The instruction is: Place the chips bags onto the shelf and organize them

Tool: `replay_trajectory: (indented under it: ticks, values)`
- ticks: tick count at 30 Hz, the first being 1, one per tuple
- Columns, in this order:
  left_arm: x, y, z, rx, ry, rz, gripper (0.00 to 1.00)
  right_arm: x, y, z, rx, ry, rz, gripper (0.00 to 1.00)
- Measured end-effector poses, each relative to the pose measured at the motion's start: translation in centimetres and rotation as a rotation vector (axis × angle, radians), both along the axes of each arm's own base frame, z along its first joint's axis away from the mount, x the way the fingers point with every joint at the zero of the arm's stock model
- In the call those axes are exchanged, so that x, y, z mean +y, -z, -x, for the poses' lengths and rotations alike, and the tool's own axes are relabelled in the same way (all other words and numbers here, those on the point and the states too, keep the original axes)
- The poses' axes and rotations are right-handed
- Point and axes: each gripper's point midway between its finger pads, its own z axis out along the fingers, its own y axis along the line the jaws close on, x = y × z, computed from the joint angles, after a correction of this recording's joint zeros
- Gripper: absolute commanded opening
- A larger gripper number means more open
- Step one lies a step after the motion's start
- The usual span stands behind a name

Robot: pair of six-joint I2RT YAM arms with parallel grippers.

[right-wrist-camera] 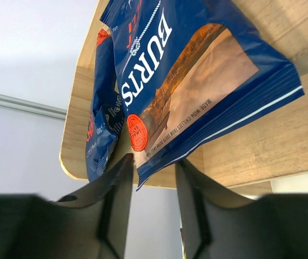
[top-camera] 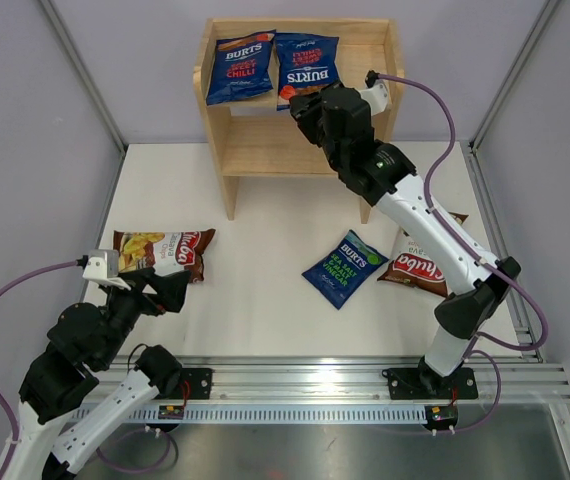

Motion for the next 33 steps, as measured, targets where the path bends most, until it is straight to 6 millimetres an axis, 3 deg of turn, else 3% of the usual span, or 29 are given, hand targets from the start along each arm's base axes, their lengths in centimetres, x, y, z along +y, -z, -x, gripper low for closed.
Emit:
replay_trajectory:
  ticks: [6,9,18,25,30,33]
  values:
    - [0.0,0.0,0.0,0.0,0.0,0.0,0.96,-0.5,0.0,-0.2,-0.003,0.006,0.009,0.25]
    - [0.0,0.0,0.0,0.0,0.0,0.0,0.96,-0.5,-0.2,-0.2,-0.008,0.006,0.012,0.22]
    - [0.1,-0.1,0.1,-0.005,0.0,0.004,0.96,0.4,-1.8,-1.2,-0.038,0.001,0.0,0.21]
    - [0.1,-0.1,0.2,-0.009,0.0,0.007,0.96,1.2,-0.9,-2.7,-0.022,0.005,0.028,0.21]
    - [0.1,0.0,0.1,-0.007,0.0,0.006,0.96,1.4,-0.5,-3.0,-0.015,0.004,0.043,0.33]
    - [0.1,0.0,0.1,-0.007,0.0,0.006,0.96,1.3,-0.9,-3.0,-0.028,0.003,0.033,0.52]
